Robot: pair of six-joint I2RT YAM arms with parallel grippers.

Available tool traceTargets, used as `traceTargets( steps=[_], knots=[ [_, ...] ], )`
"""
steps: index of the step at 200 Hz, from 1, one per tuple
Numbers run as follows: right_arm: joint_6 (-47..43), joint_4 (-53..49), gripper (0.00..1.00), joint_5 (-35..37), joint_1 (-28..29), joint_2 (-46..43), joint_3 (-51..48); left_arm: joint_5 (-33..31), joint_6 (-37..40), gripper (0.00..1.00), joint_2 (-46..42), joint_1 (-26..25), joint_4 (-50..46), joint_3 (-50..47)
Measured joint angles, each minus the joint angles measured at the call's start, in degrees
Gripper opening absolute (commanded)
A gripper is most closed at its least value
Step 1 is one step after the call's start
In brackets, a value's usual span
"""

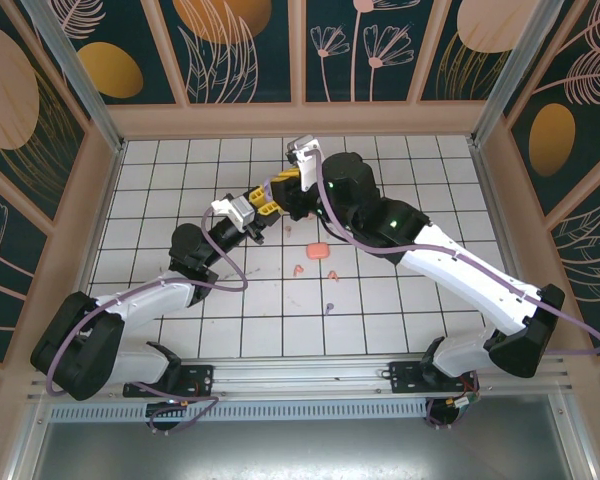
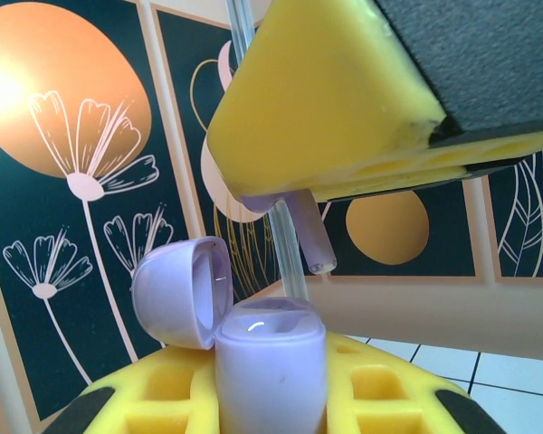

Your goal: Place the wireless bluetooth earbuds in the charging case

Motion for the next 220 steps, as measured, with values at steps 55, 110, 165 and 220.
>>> traceTargets(
  steps=[55, 110, 165, 220],
  knots=[
    [0.0, 0.2, 0.23, -0.7, 0.0, 0.1, -0.2, 0.4, -0.4, 0.0, 0.0, -0.1, 0.0, 0.4],
    [0.0, 0.3, 0.23, -0.7, 0.0, 0.2, -0.3, 0.7, -0.9, 0.0, 0.0, -0.4, -0.1, 0.8],
    [0.0, 0.4, 0.22, -0.8, 0.1, 0.3, -1.0, 1.0, -1.1, 0.0, 0.0, -0.5, -1.3, 0.9],
    [-0.7, 0.4, 0.22, -1.0, 1.4, 0.3, -2.9, 1.3, -1.1, 0.0, 0.0, -0.6, -2.8, 1.2]
  ],
)
